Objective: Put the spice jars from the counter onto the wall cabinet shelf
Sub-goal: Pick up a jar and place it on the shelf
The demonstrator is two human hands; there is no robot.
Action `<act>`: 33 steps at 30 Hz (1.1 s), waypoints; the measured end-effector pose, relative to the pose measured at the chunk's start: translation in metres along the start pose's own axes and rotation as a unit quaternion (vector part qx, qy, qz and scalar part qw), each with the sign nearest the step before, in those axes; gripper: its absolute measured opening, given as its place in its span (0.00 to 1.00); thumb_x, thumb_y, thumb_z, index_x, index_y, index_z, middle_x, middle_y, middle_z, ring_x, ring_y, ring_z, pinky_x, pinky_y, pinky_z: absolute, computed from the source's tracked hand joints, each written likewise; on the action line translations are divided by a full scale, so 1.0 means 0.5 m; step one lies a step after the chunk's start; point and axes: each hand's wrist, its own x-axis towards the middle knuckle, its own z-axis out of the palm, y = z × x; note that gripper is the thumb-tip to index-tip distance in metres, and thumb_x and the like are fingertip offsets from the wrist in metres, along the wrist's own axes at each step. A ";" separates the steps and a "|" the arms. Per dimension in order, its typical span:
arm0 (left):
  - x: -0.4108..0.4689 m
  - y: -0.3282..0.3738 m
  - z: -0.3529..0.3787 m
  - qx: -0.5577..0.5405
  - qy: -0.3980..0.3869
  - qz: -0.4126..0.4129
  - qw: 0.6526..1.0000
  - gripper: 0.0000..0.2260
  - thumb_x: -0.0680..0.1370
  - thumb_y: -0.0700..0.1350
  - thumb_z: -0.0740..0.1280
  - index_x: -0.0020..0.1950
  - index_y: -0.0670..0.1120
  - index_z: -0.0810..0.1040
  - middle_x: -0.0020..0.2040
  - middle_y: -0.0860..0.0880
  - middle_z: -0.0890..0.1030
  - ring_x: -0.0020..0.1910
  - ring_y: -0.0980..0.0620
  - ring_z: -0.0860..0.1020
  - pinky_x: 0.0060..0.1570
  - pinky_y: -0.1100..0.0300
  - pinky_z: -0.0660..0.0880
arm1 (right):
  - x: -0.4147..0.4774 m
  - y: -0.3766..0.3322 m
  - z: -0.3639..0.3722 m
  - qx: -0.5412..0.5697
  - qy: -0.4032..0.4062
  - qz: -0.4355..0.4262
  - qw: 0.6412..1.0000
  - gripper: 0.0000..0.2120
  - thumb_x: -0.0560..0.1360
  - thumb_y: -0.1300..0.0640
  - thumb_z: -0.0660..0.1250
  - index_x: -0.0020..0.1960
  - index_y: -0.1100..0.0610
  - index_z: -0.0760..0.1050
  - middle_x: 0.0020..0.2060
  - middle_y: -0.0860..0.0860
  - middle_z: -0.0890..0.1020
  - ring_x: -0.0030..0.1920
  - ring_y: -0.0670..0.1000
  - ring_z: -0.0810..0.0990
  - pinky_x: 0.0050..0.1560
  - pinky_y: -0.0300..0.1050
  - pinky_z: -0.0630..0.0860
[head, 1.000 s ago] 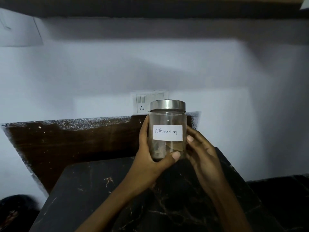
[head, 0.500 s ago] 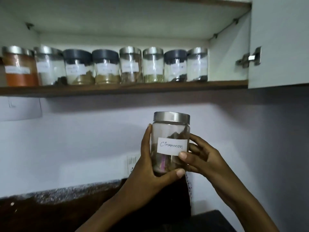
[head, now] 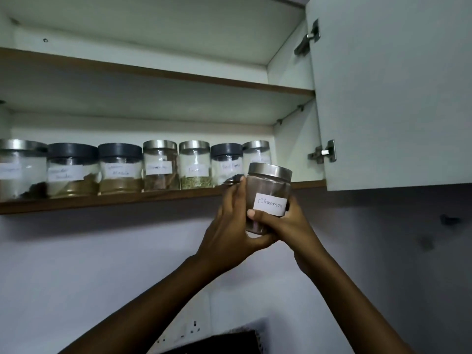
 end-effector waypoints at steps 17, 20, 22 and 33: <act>0.119 -0.225 0.012 0.467 -0.017 0.113 0.877 0.43 0.62 0.64 0.71 0.74 0.51 0.62 0.75 0.40 0.60 0.74 0.39 0.59 0.69 0.38 0.60 | 0.324 -0.001 -0.158 -0.122 0.115 -0.049 0.985 0.28 0.59 0.67 0.77 0.57 0.65 0.72 0.51 0.62 0.81 0.51 0.60 0.81 0.41 0.49 0.81; 0.123 -0.241 0.027 0.462 0.005 0.125 0.878 0.45 0.63 0.65 0.69 0.75 0.50 0.59 0.76 0.40 0.58 0.75 0.40 0.57 0.70 0.40 0.56 | 0.361 0.007 -0.176 -0.151 0.084 -0.057 0.983 0.22 0.61 0.67 0.76 0.53 0.65 0.75 0.46 0.60 0.83 0.46 0.58 0.82 0.42 0.48 0.81; 0.124 -0.247 0.032 0.461 0.009 0.124 0.878 0.45 0.62 0.66 0.68 0.75 0.49 0.60 0.76 0.41 0.58 0.75 0.40 0.57 0.70 0.43 0.54 | 0.379 0.021 -0.187 -0.154 0.046 -0.060 0.985 0.14 0.63 0.69 0.74 0.48 0.64 0.77 0.38 0.56 0.84 0.39 0.54 0.83 0.36 0.42 0.79; 0.125 -0.245 0.033 0.472 -0.006 0.106 0.875 0.45 0.64 0.68 0.64 0.76 0.50 0.57 0.77 0.42 0.54 0.76 0.41 0.52 0.70 0.44 0.51 | 0.417 0.082 -0.158 -0.170 0.048 -0.043 0.983 0.19 0.68 0.63 0.72 0.57 0.58 0.72 0.45 0.52 0.80 0.41 0.47 0.79 0.36 0.35 0.74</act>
